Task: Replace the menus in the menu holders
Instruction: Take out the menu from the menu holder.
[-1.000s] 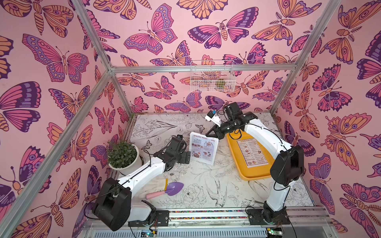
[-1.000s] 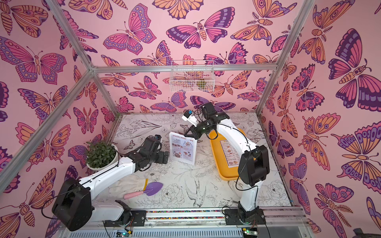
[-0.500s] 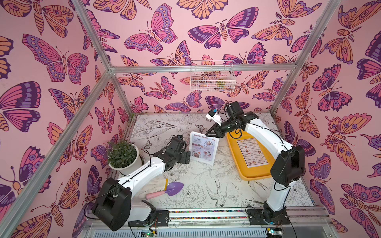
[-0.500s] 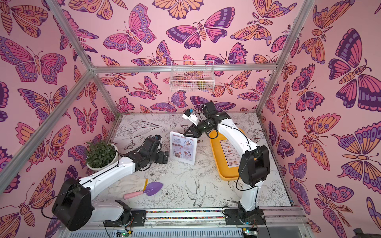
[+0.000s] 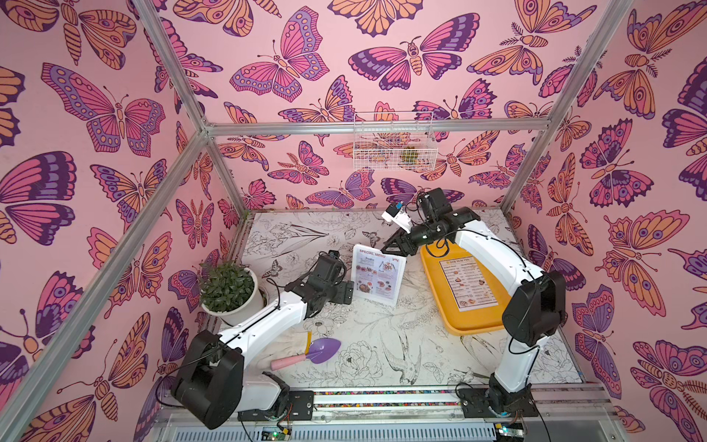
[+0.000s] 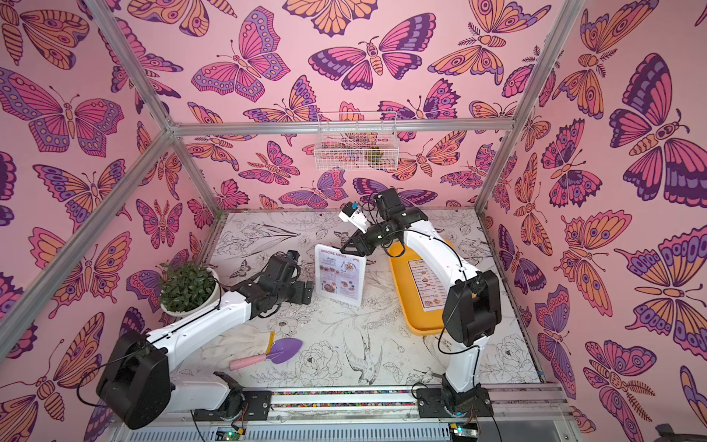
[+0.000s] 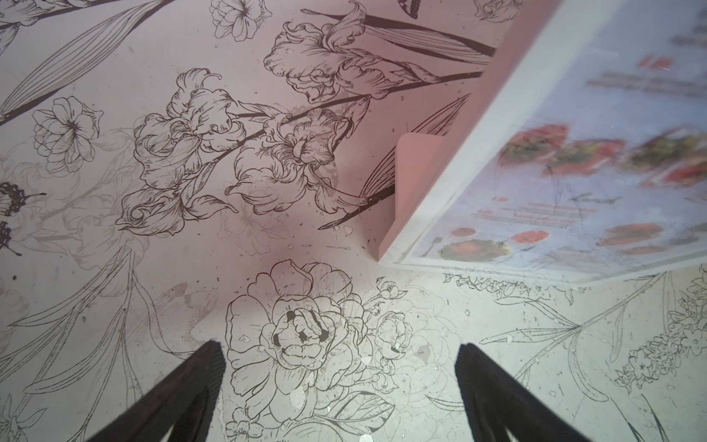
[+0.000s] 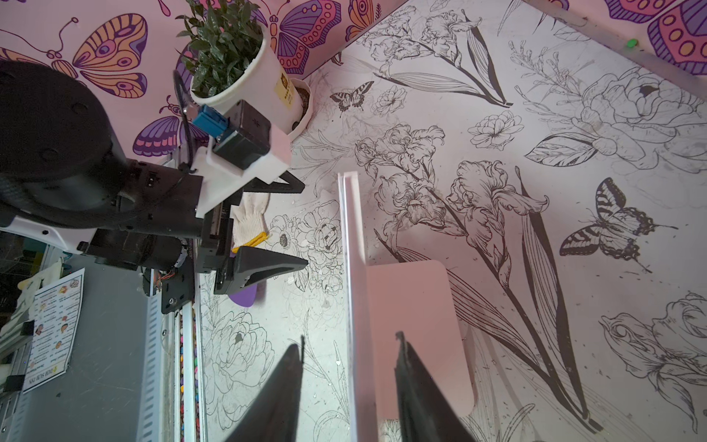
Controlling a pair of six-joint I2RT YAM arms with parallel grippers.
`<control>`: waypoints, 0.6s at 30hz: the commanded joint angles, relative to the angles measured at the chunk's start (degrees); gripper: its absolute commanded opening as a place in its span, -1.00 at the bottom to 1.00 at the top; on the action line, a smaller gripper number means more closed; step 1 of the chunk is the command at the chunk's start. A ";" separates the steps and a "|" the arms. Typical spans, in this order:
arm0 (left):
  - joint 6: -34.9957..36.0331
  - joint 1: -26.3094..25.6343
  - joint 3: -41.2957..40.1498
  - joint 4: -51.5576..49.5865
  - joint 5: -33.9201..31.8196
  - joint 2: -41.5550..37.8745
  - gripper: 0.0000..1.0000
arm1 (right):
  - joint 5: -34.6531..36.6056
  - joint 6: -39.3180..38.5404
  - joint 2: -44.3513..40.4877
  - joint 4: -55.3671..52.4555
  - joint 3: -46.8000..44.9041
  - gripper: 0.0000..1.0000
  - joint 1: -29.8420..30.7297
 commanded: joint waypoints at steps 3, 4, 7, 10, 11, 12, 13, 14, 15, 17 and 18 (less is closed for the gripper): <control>-0.36 -0.42 0.55 0.17 -0.78 0.02 0.94 | -0.23 -1.45 1.86 -1.27 1.05 -0.31 0.72; -0.39 -0.42 0.62 0.10 -0.78 -0.02 0.94 | -0.06 -1.82 2.01 -1.67 1.12 -0.32 0.89; -0.45 -0.39 0.43 0.22 -0.87 -0.09 0.94 | -0.43 -1.87 1.85 -1.65 0.97 -0.47 1.03; -0.45 -0.41 0.29 0.17 -0.95 -0.14 0.94 | -0.60 -1.89 1.71 -1.64 1.02 -0.63 1.00; -0.45 -0.42 0.29 0.19 -1.04 -0.11 0.94 | -0.60 -1.87 1.68 -1.82 1.25 -0.68 0.98; -0.45 -0.42 0.29 0.17 -1.04 -0.12 0.94 | -0.57 -1.83 1.62 -1.82 1.32 -0.70 0.99; -0.45 -0.42 0.29 0.22 -0.96 -0.02 0.94 | -0.64 -1.68 1.64 -1.84 1.53 -0.71 1.00; -0.45 -0.42 0.30 0.19 -0.87 -0.02 0.94 | -0.69 -1.67 1.64 -1.83 1.60 -0.73 1.00; -0.46 -0.42 0.29 0.18 -0.81 -0.02 0.94 | -0.82 -1.61 1.59 -1.78 1.73 -0.77 1.00; -0.60 -0.41 0.20 0.17 -0.87 -0.02 0.94 | -1.00 -1.27 1.46 -1.50 1.84 -0.82 1.00; -0.47 -0.42 0.20 0.18 -0.87 -0.08 0.94 | -1.21 -1.11 1.22 -1.26 1.75 -0.84 1.00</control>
